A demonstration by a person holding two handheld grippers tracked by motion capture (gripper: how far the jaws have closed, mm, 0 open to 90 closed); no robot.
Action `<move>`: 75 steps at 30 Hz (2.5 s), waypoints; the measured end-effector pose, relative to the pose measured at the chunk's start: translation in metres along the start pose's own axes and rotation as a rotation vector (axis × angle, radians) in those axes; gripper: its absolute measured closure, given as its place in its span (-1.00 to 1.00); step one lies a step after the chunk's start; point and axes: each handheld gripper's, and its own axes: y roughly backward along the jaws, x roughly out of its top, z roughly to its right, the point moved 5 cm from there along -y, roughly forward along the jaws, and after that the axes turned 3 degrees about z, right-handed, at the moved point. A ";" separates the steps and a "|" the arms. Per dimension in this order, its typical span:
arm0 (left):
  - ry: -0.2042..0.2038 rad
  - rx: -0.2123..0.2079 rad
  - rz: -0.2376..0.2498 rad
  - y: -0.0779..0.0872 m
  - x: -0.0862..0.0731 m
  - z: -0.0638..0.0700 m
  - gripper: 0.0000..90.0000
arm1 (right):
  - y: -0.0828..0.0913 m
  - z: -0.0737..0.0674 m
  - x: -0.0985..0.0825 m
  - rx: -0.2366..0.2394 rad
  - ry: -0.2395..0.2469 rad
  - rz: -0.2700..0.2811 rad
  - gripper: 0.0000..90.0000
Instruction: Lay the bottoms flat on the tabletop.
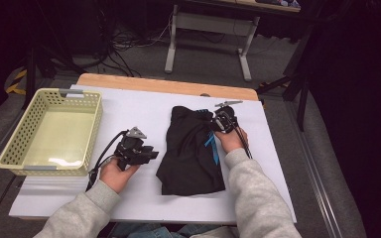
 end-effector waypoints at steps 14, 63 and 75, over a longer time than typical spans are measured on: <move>0.037 0.030 0.008 0.011 -0.014 -0.009 0.45 | 0.020 -0.031 0.054 0.089 0.264 0.219 0.93; -0.015 -0.076 -0.086 -0.023 -0.010 0.021 0.40 | 0.054 -0.044 -0.062 0.120 0.163 -0.073 0.82; -0.011 -0.079 -0.130 -0.029 -0.013 0.021 0.78 | 0.047 -0.057 -0.069 0.123 0.194 -0.106 0.96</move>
